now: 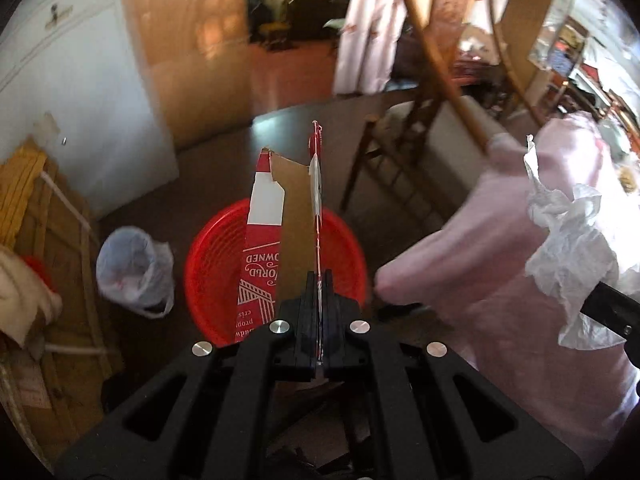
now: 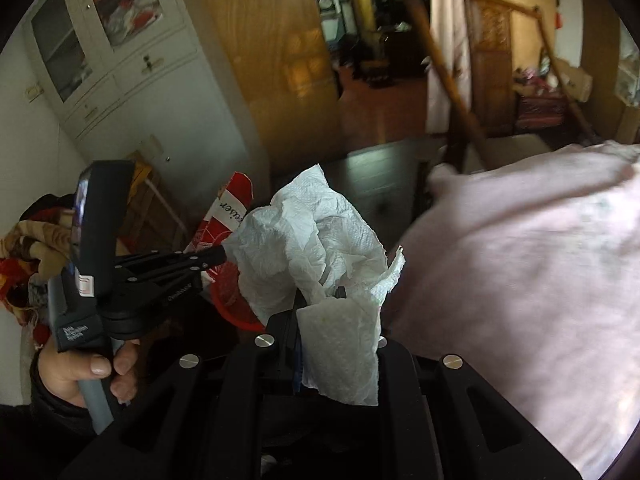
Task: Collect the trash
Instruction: 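Carry the carton and tissue to the red basket and open both tools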
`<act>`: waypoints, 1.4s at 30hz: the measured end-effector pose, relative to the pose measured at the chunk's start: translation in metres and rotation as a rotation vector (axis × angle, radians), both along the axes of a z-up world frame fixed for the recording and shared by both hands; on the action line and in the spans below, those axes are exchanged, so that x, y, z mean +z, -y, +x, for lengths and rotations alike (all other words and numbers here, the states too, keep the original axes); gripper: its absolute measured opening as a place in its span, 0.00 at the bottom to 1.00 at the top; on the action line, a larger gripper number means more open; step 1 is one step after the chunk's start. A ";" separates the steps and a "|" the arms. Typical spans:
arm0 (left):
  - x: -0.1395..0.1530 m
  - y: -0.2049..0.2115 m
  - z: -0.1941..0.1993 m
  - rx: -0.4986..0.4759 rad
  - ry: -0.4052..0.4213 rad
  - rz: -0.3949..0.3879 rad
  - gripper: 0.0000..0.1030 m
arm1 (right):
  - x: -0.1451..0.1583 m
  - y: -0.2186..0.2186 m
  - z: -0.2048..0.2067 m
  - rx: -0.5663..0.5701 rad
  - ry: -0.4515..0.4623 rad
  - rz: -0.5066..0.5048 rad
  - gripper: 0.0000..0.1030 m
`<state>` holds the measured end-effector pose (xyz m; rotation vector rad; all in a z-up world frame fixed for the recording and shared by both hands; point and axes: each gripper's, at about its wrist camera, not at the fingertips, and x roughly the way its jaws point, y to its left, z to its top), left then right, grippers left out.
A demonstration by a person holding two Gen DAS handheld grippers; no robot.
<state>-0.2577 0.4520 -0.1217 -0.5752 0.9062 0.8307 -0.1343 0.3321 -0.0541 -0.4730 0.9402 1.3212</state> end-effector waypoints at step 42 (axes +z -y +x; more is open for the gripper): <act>-0.101 -0.057 -0.018 0.100 -0.107 -0.187 0.15 | -0.166 -0.156 -0.019 0.008 -0.334 -0.192 0.50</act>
